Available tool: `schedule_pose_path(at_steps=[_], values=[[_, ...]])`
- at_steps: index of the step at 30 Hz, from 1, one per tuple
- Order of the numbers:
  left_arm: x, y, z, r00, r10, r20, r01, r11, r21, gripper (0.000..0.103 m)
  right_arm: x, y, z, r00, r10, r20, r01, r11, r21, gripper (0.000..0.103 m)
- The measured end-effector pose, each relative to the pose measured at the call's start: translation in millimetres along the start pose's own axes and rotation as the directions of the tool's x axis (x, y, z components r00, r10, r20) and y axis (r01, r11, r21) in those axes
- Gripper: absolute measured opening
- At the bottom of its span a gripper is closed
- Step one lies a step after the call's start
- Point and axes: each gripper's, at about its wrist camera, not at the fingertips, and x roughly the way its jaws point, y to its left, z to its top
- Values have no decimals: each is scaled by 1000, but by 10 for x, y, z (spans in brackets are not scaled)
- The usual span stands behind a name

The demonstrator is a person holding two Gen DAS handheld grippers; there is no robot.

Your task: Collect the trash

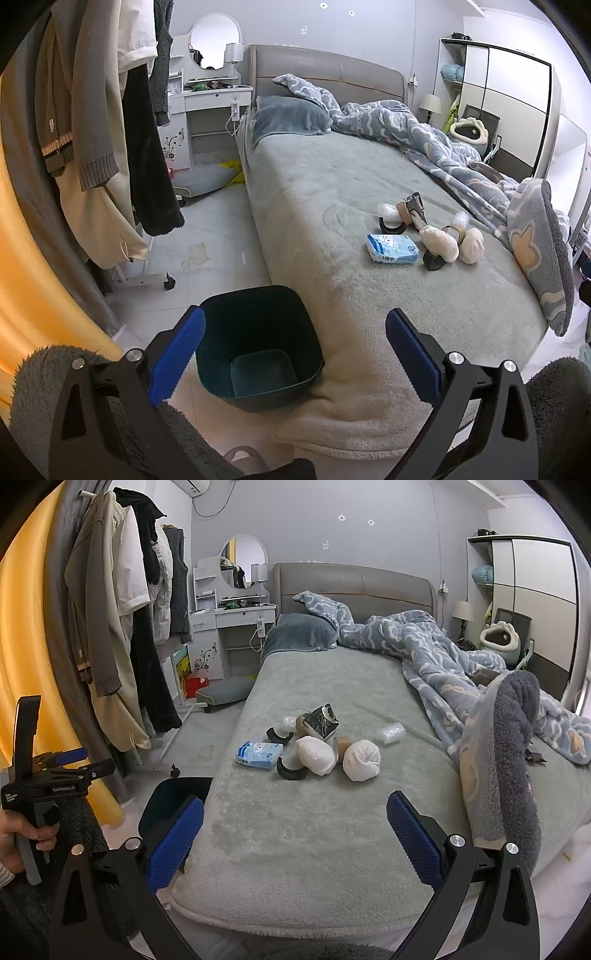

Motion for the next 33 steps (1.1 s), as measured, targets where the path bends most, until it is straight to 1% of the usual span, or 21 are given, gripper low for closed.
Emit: schedule_pose_path(at_steps=[33], values=[[2, 0, 0, 1000, 2, -4, -2, 1000, 1, 100, 8, 9, 2, 1000, 4, -3, -4, 1000, 7, 100]])
